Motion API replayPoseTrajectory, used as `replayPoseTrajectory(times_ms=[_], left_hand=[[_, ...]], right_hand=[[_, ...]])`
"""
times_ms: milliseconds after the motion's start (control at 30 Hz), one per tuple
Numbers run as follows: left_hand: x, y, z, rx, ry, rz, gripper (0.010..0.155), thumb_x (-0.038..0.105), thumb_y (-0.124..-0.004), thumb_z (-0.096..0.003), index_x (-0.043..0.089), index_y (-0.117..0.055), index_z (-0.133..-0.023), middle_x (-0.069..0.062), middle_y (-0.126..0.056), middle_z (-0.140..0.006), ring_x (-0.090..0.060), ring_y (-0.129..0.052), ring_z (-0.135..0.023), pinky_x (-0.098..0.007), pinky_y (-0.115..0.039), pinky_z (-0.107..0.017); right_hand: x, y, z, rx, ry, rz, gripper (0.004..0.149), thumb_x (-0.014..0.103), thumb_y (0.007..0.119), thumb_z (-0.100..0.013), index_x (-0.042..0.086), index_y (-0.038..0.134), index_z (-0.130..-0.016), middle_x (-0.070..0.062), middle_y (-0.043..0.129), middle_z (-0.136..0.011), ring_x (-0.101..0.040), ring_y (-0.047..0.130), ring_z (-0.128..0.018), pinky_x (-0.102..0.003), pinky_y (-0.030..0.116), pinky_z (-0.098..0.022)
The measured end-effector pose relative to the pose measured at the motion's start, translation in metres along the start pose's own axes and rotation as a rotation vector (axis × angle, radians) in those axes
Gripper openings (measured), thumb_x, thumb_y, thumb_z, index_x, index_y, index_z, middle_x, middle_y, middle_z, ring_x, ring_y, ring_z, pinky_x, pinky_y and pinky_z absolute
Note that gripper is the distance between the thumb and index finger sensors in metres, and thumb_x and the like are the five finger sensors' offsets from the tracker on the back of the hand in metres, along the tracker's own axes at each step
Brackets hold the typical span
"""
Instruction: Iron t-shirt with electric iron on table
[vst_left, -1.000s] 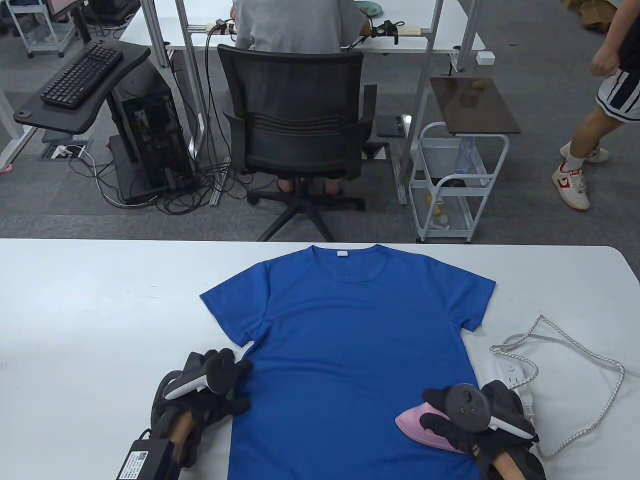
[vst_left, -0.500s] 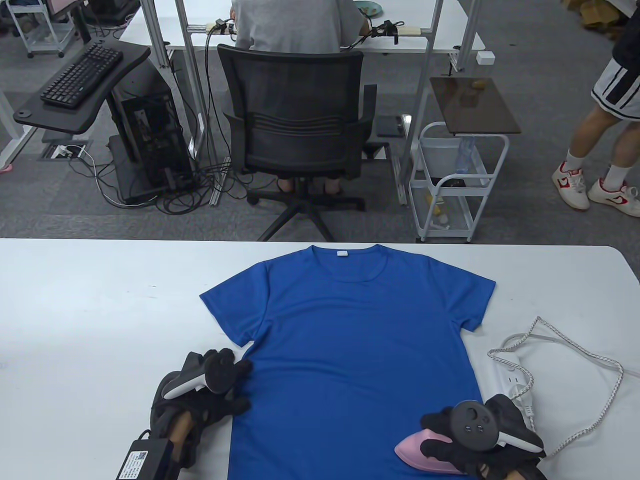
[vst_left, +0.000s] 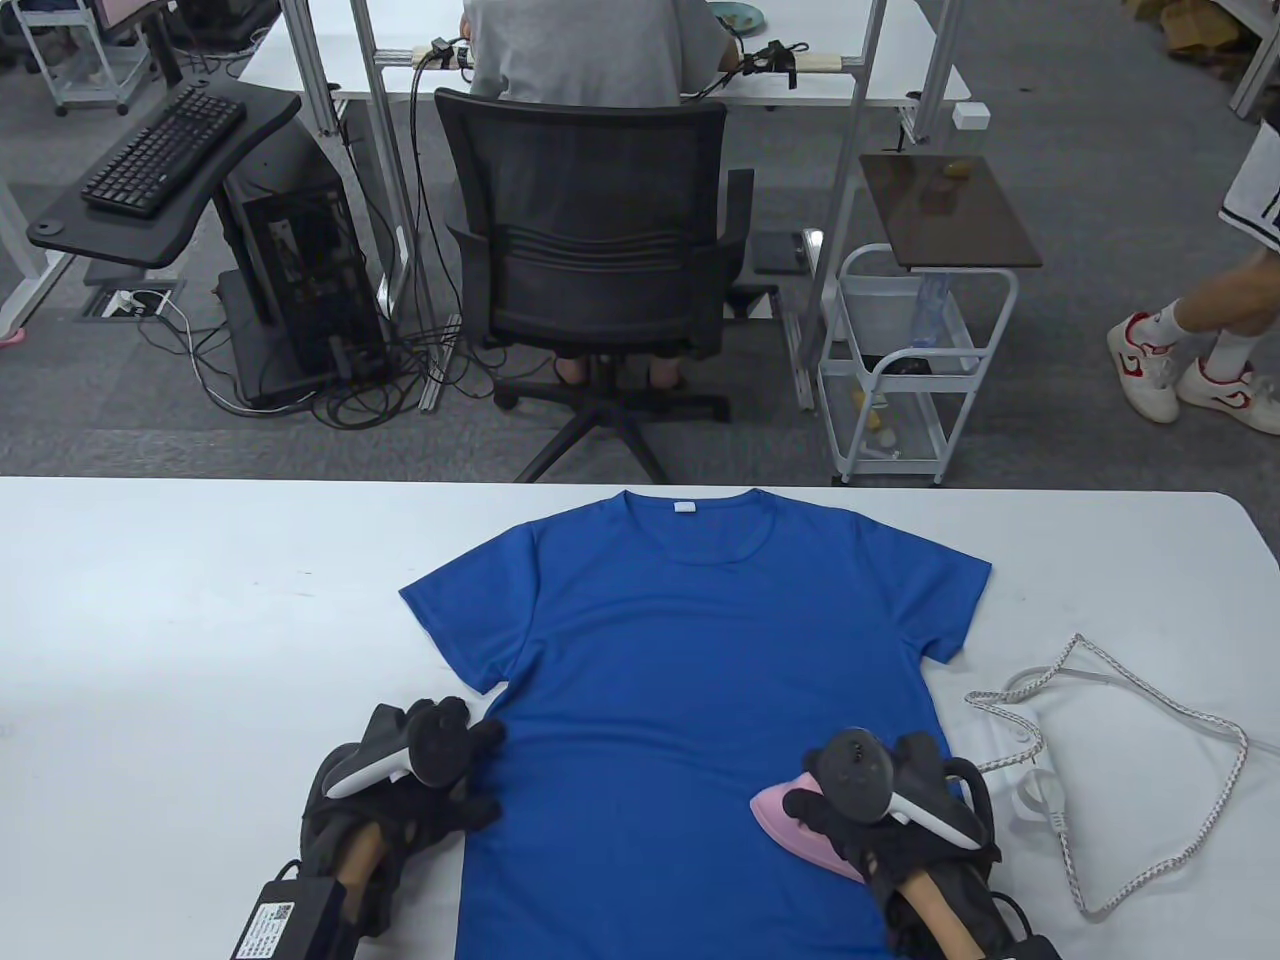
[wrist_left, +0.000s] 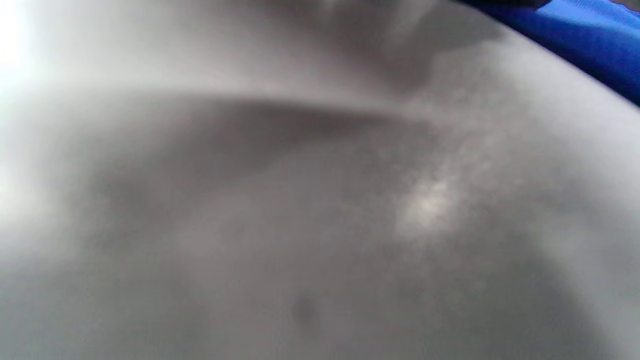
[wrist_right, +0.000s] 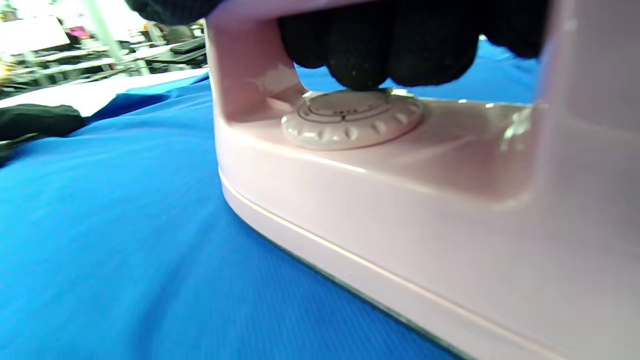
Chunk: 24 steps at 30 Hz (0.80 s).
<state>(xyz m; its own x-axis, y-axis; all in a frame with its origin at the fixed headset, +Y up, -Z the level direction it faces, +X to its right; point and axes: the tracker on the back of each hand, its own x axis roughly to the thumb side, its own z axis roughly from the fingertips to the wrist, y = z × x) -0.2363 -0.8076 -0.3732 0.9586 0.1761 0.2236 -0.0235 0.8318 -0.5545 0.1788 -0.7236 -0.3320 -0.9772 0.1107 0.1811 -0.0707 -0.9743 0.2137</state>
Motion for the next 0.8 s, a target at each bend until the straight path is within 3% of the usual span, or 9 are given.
replayPoseTrajectory(times_ms=[100,333,533,800], left_hand=[[0.0,0.0,0.0,-0.002,-0.005,0.004,0.082,0.063,-0.06,-0.0436,0.042,-0.015,-0.109,-0.006,-0.003,-0.115,-0.039,-0.004,-0.107,-0.061,-0.018,-0.073],[0.0,-0.001,0.0,-0.006,-0.007,0.01,0.083,0.063,-0.059,-0.044,0.041,-0.014,-0.109,-0.006,-0.001,-0.115,-0.038,-0.003,-0.106,-0.061,-0.016,-0.073],[0.0,-0.001,0.0,-0.002,-0.003,0.002,0.082,0.063,-0.059,-0.0441,0.041,-0.014,-0.11,-0.006,-0.002,-0.116,-0.039,-0.004,-0.107,-0.061,-0.017,-0.073],[0.0,-0.001,0.0,0.005,0.001,-0.002,0.082,0.063,-0.06,-0.0436,0.041,-0.016,-0.11,-0.006,-0.004,-0.116,-0.038,-0.006,-0.107,-0.061,-0.019,-0.074]], right_hand=[[0.013,-0.001,-0.016,-0.035,0.063,0.058,0.067,0.052,0.061,-0.046,0.014,0.071,-0.1,-0.017,0.086,-0.082,-0.04,0.091,-0.062,-0.059,0.077,-0.051],[0.018,0.001,-0.035,-0.089,0.091,-0.047,0.066,0.051,0.061,-0.046,0.013,0.072,-0.099,-0.017,0.086,-0.08,-0.039,0.091,-0.06,-0.059,0.077,-0.05],[0.02,0.004,-0.026,-0.103,0.05,-0.052,0.066,0.051,0.061,-0.046,0.013,0.072,-0.099,-0.017,0.086,-0.079,-0.039,0.091,-0.059,-0.058,0.076,-0.049],[0.032,0.011,0.007,-0.047,-0.152,-0.042,0.065,0.052,0.062,-0.046,0.014,0.072,-0.098,-0.016,0.086,-0.079,-0.038,0.09,-0.059,-0.058,0.076,-0.049]])
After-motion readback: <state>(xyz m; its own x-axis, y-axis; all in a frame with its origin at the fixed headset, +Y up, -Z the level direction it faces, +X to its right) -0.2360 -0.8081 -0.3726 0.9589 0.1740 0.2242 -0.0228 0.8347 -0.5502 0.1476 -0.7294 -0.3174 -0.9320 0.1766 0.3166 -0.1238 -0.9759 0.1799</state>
